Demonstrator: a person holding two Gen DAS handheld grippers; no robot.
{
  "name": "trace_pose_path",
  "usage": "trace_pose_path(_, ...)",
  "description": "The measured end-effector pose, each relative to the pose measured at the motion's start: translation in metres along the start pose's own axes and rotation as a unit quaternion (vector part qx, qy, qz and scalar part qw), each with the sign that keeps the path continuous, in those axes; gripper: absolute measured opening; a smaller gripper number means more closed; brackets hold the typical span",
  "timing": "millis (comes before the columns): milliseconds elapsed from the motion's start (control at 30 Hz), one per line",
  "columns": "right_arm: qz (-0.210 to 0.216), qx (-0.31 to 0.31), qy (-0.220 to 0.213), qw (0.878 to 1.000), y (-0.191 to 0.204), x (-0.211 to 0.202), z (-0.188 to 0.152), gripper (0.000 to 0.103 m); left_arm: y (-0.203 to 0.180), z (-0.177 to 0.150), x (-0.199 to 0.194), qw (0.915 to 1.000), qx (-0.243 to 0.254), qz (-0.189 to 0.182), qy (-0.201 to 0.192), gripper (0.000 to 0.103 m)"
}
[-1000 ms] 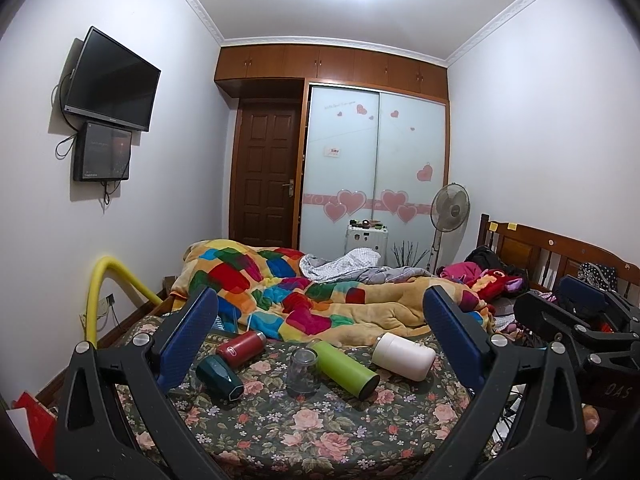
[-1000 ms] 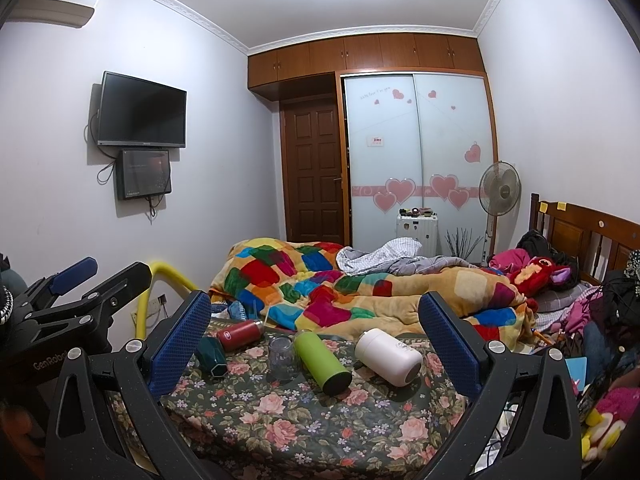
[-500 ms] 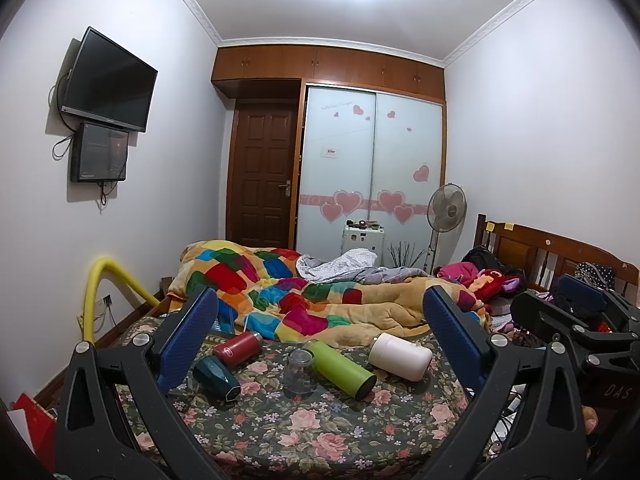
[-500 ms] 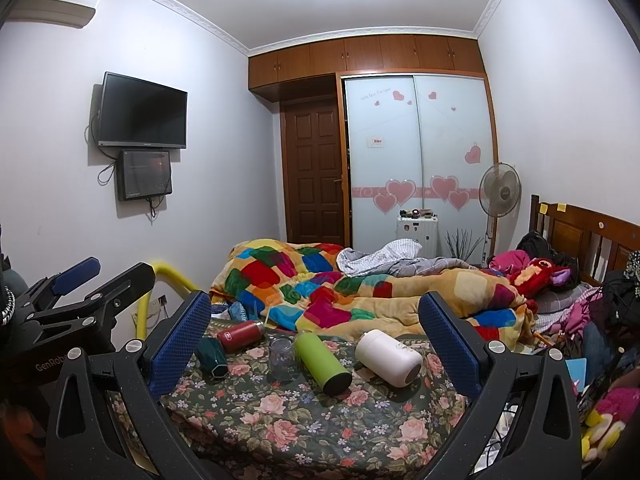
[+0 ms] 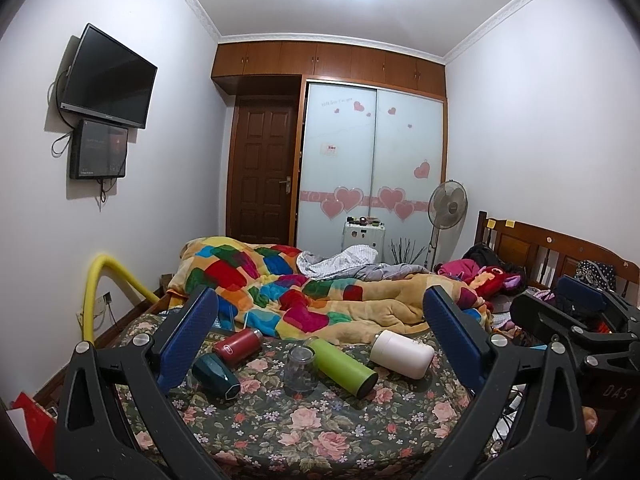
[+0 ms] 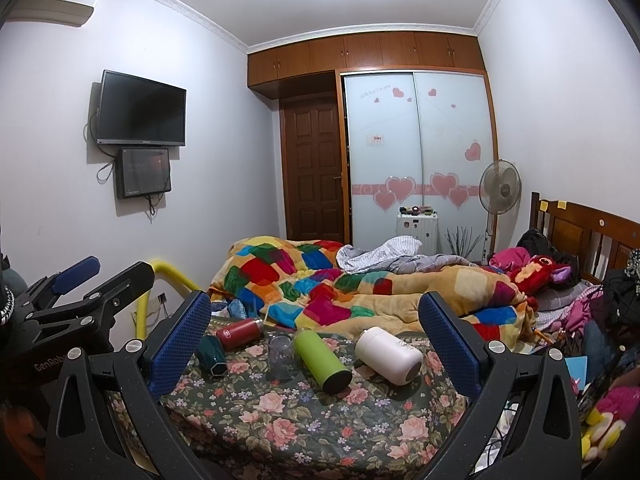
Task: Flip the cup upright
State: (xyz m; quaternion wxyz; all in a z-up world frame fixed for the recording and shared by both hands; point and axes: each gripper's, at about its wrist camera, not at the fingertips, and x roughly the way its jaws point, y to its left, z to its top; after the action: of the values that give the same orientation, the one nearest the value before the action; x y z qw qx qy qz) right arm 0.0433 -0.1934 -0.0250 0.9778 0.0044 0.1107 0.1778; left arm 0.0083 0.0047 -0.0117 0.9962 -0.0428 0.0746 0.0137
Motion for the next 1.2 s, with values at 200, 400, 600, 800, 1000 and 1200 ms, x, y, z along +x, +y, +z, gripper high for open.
trace_pose_path(200, -0.002, 0.003, 0.013, 1.000, -0.005, 0.009, 0.003, 0.103, 0.004, -0.003, 0.015, 0.9999, -0.005, 0.001, 0.011, 0.103)
trace_pose_path(400, -0.006, 0.003, 0.036, 0.999, -0.011, 0.029, -0.002, 0.103, 0.014, -0.012, 0.042, 0.9992, -0.016, 0.006, 0.036, 0.103)
trace_pose_path(600, -0.014, 0.000, 0.085, 0.996, -0.021, 0.070, -0.017, 0.103, 0.039, -0.040, 0.093, 0.9940, -0.046, 0.030, 0.095, 0.103)
trace_pose_path(800, -0.020, -0.010, 0.180, 0.983, -0.035, 0.143, -0.051, 0.103, 0.066, -0.090, 0.151, 0.9779, -0.070, 0.055, 0.190, 0.103)
trace_pose_path(1000, 0.014, -0.030, 0.277, 0.960, -0.042, 0.218, -0.081, 0.103, 0.087, -0.143, 0.193, 0.9552, -0.070, 0.097, 0.270, 0.103)
trace_pose_path(1200, 0.057, -0.055, 0.364, 0.928, -0.040, 0.290, -0.108, 0.099, 0.097, -0.173, 0.208, 0.9408, -0.087, 0.104, 0.310, 0.103)
